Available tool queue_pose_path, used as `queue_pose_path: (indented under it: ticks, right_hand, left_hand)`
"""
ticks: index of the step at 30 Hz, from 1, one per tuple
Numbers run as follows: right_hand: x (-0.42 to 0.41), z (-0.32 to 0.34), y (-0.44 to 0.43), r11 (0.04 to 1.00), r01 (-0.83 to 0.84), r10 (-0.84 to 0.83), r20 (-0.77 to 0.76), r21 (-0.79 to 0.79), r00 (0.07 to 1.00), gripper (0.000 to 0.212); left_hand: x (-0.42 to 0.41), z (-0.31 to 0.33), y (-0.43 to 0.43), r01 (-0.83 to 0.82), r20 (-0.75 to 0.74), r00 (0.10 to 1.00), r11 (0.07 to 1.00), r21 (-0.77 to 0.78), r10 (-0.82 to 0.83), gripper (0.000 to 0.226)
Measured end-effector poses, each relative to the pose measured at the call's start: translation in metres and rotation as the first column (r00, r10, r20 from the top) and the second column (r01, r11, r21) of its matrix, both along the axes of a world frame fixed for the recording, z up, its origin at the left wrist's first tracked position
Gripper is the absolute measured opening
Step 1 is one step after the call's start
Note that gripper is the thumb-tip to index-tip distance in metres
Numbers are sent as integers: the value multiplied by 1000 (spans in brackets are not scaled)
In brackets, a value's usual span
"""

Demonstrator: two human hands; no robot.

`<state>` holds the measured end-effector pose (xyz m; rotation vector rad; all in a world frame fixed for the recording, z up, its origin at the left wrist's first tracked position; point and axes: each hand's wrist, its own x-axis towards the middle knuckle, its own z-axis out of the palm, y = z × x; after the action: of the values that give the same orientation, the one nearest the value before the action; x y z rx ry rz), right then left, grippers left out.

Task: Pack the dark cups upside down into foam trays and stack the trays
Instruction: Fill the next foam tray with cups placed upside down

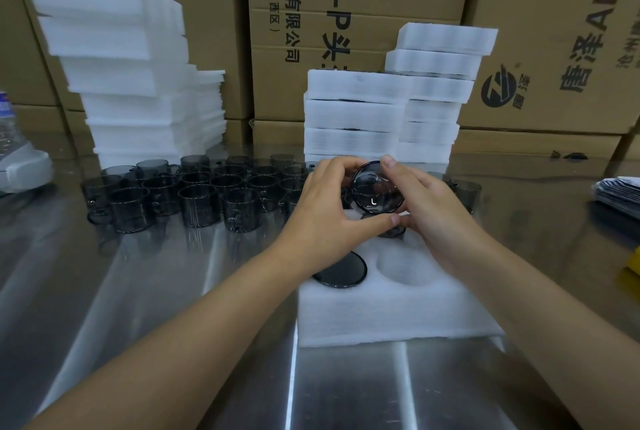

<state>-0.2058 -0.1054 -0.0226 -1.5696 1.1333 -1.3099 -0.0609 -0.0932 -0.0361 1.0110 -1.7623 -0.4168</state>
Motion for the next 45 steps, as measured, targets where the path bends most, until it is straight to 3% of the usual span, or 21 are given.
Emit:
queue_pose_path:
  ticks: [5,45]
  right_hand:
    - [-1,0,-1,1000,8,-8,2,28,1000,46]
    - [0,0,-1,996,-78,70,185,37,980,26]
  left_hand:
    - [0,0,0,-3,1,1000,1000,-12,3,63]
    - [0,-3,-3,-19,103,994,999,-39,23,71]
